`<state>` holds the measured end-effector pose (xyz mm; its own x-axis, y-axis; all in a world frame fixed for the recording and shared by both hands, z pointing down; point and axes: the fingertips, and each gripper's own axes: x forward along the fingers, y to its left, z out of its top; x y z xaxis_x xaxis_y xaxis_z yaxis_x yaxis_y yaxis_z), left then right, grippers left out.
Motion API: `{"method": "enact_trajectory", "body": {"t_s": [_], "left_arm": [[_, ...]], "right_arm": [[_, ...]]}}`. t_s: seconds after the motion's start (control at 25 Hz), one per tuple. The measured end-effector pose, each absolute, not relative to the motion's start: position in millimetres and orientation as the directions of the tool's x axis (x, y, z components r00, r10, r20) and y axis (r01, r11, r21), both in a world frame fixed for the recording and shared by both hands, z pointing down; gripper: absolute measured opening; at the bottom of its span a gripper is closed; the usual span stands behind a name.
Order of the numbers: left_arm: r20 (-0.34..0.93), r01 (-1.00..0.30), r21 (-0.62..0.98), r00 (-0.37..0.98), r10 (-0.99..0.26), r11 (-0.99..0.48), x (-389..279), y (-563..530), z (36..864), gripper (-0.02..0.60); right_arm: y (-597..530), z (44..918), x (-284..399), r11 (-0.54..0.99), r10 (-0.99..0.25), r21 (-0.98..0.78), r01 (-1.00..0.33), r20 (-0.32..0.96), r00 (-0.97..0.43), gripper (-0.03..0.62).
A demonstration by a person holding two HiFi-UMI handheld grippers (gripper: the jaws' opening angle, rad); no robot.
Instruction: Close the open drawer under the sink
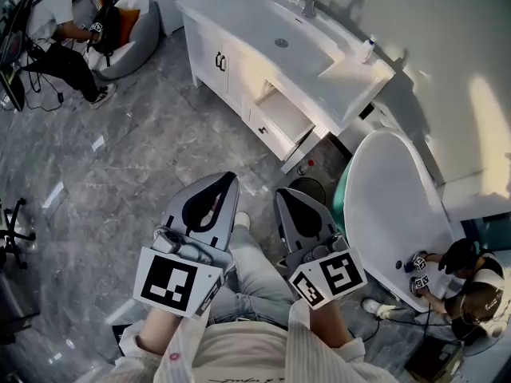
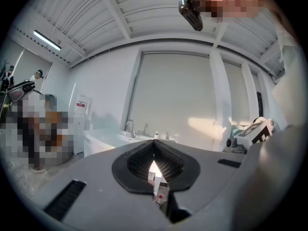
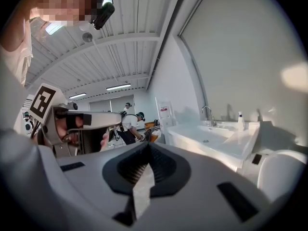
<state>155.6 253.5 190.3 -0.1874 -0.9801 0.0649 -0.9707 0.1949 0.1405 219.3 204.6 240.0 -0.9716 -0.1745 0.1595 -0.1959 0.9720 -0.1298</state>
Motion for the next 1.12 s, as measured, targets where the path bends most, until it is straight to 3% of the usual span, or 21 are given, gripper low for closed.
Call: {"method": "enact_trajectory", "body": {"t_s": [0.8,1.12], "left_arm": [[0.059,-0.977,0.113,-0.177,-0.982,0.183,38,115,168,0.015],[0.064,-0.988,0.121,-0.093,-0.994,0.1,6,79,173,0.015]], "right_arm": [[67,235,107,0.964,-0.196,-0.14,-0.225,0.192,-0.961,0.009],[36,243,79,0.94,-0.27,-0.156,-0.305,0.209,-0.94,0.009]]}}
